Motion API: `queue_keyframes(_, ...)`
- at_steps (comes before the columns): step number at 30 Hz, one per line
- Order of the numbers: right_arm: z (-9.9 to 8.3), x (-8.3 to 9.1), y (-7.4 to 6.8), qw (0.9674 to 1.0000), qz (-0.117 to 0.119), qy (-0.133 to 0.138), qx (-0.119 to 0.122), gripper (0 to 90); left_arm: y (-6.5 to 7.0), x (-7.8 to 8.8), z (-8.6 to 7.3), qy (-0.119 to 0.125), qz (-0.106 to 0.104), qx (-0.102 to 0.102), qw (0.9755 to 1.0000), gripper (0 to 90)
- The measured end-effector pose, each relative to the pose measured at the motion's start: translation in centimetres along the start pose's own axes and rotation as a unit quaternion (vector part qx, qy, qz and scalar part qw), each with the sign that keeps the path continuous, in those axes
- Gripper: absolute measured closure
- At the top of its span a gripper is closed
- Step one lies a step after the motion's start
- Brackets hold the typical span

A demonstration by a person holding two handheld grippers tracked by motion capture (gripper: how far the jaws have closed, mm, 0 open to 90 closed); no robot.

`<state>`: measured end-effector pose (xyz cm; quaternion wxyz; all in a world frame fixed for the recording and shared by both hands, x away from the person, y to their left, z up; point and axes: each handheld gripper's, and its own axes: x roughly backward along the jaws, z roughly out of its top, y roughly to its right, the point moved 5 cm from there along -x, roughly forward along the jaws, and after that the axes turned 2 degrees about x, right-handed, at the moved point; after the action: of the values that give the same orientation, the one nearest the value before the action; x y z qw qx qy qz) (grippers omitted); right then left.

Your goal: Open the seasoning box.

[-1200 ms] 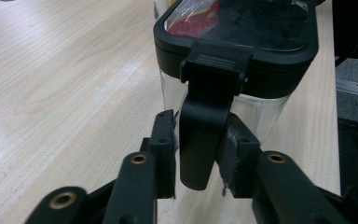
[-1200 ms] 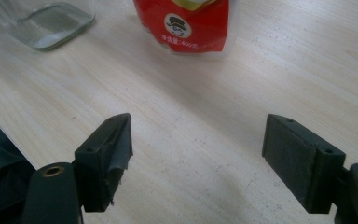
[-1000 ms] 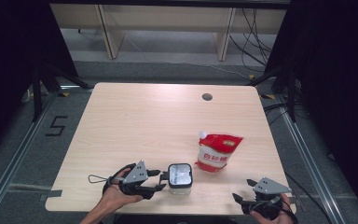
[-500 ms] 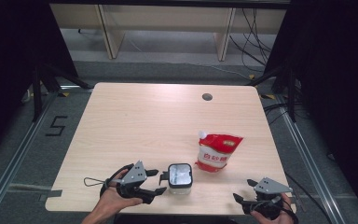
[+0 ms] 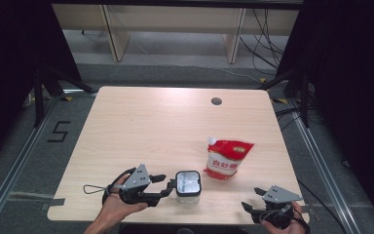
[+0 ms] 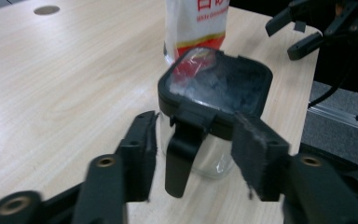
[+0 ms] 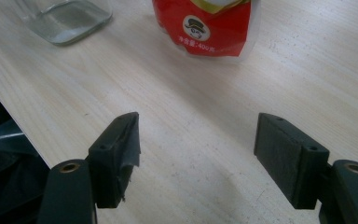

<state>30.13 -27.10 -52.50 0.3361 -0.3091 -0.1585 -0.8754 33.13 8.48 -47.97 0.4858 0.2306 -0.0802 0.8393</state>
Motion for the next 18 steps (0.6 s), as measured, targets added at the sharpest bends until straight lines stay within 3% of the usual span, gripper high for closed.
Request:
queue_keyframes(1,0.0,0.1,0.0,1.0000,0.003,-0.001,0.002,33.7,0.0,0.0,0.2,0.004,0.000,-0.002,1.0000,63.1)
queue_keyframes(2,0.0,0.1,0.0,1.0000,0.003,-0.001,0.002,33.7,-0.1,0.1,0.4,0.011,0.009,-0.002,0.9999,63.1)
queue_keyframes(3,0.1,0.1,-0.3,0.9999,0.010,-0.003,-0.008,34.4,-0.2,0.0,0.6,0.017,0.012,0.004,0.9998,71.8)
queue_keyframes(6,0.4,0.1,-0.4,1.0000,0.000,0.005,0.002,36.8,-0.4,-0.2,0.6,0.016,0.017,-0.005,0.9997,79.3)
queue_keyframes(7,0.7,0.1,-0.7,0.9999,0.007,0.012,0.008,37.5,-0.3,-0.4,0.5,0.015,0.023,0.004,0.9996,83.4)
queue_keyframes(18,1.2,-0.1,-1.4,0.9997,0.009,0.015,0.015,39.2,0.4,-1.4,0.8,0.013,0.017,-0.007,0.9997,88.5)
